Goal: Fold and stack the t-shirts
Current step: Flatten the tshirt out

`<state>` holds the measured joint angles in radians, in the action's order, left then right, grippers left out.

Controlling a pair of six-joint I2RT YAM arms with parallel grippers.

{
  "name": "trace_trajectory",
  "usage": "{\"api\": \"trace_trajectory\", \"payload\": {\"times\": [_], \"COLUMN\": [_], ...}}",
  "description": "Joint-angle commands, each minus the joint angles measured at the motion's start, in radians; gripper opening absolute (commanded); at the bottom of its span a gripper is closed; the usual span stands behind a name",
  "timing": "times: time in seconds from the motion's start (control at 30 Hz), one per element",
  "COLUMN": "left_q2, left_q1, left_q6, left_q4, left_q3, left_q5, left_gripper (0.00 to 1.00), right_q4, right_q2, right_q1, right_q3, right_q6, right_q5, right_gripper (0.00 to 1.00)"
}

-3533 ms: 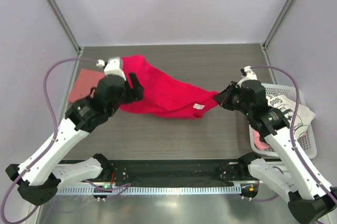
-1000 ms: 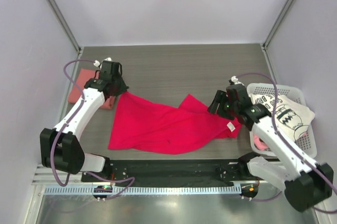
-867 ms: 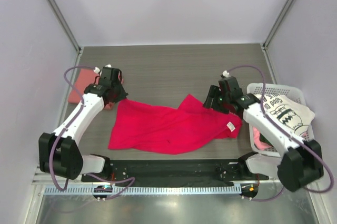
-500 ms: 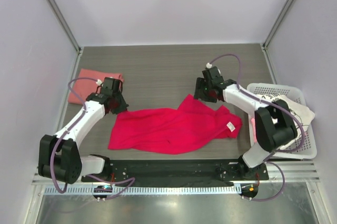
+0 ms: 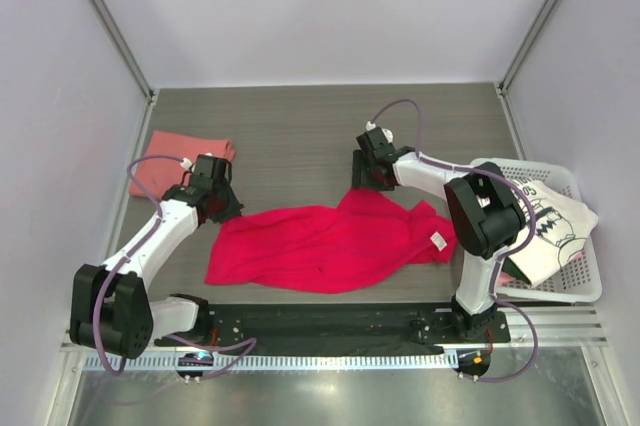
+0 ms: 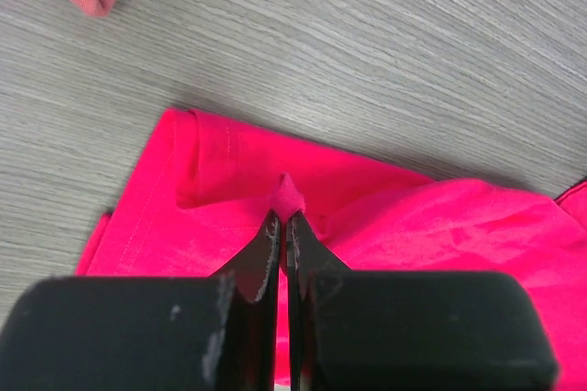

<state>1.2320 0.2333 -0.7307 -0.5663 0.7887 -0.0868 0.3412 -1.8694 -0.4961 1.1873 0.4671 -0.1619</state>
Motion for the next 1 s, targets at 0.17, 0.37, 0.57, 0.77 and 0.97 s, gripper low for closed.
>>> {"api": "trace_trajectory", "payload": {"times": [0.17, 0.37, 0.57, 0.77, 0.97], "left_q2": [-0.003, -0.008, -0.068, -0.138, -0.21], "left_q1": [0.0, 0.0, -0.002, -0.002, 0.0], "left_q6": [-0.007, -0.007, 0.008, 0.02, 0.036], "left_q4": [0.042, 0.01, -0.069, -0.154, -0.253], "left_q3": [0.004, 0.047, 0.112, 0.181, 0.256], "left_q5": [-0.018, -0.007, -0.03, -0.036, -0.082], "left_gripper": [0.0, 0.0, 0.0, 0.0, 0.0], "right_q4": [-0.022, 0.018, 0.116, 0.17, 0.219], "right_q2": [-0.088, 0.019, 0.218, 0.393, 0.524], "right_q1": [-0.007, 0.011, 0.065, 0.108, 0.136], "right_q3": [0.061, 0.093, 0.17, 0.202, 0.227], "right_q6": [-0.019, -0.036, -0.051, -0.047, -0.053], "right_q5": [-0.068, -0.111, -0.103, -0.087, -0.083], "right_gripper": [0.26, 0.01, 0.01, 0.01, 0.01]}}
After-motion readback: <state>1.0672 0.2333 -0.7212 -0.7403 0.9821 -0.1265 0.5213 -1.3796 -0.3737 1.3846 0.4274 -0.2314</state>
